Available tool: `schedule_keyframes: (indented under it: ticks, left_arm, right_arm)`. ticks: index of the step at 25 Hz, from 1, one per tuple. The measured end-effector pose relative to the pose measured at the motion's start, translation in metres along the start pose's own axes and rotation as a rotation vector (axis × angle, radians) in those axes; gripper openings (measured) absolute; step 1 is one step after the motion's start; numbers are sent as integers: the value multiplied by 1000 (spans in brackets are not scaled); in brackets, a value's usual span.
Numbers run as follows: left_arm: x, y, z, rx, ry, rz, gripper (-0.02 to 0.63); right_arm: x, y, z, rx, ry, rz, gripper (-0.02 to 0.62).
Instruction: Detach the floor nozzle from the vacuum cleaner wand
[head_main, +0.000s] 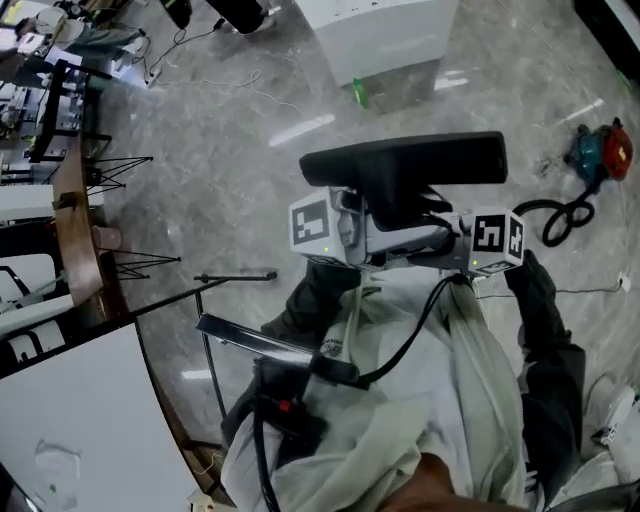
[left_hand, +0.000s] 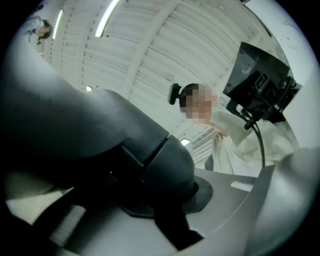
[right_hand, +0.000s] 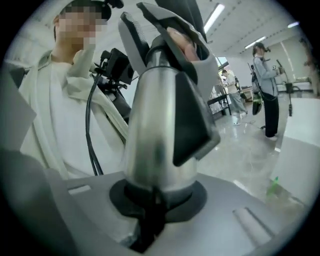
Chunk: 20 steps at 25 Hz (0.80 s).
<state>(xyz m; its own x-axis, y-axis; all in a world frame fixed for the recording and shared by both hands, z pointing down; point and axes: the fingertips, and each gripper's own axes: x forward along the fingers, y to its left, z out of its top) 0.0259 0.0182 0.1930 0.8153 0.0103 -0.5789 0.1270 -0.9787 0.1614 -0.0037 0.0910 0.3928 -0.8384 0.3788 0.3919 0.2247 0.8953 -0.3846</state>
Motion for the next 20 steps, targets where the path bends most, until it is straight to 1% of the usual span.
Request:
schedule_keyframes:
  ticks: [1,2,3,4,5,7,8,9,10,11,12,13,14,15,16,18,19,20]
  left_arm:
    - [-2,11,0,-18,-11,62,71]
    - [-6,22,-2,-35,-14,131,70]
    - [-11,31,-4,-50,-9,199,69]
    - [-17,39,-6,-64,0,266,69]
    - [-23,44,-6,-76,10,335,67]
    - [-37,52,-6,-89,23,467,66]
    - [-43,56,-5,-85,29,522,66]
    - [-47,60,-5,-77,36,564,66]
    - [-49,62,-5,-66,42,587,66]
    - [-49,63,-4,-55,46,586,66]
    - [-47,61,-3,-43,45,558,66]
    - [-43,55,-1,-27,39,503,67]
    - [-39,46,2,-7,31,427,67]
    - [-33,36,6,19,22,339,70]
    - [-26,25,10,44,13,247,71]
    - [-14,7,15,72,-6,87,71]
    - [-10,3,16,70,-11,32,71]
    - [-7,3,15,59,-12,4,71]
  right_arm:
    - [1,-4,-1,27,-9,-13,37]
    - [3,-11,-2,50,-15,-61,37]
    - [5,-20,-3,70,-15,-135,37]
    - [7,-29,-5,87,-7,-232,37]
    - [9,-37,-5,101,6,-349,37]
    - [9,-55,-5,114,42,-616,37]
    - [6,-64,-5,109,59,-741,37]
    - [2,-73,-6,97,71,-845,37]
    - [-2,-80,-6,85,78,-920,37]
    - [-5,-84,-5,71,79,-961,37]
    - [-6,-86,-4,53,75,-968,37]
    - [-5,-84,-1,29,69,-944,37]
    - [-4,-81,2,-1,60,-893,37]
    - [-2,-76,6,-36,49,-818,37]
    - [-1,-69,10,-68,40,-718,37]
    - [0,-49,13,-98,35,-454,38]
    - [0,-38,12,-92,33,-317,38]
    - [-1,-29,11,-74,27,-195,38]
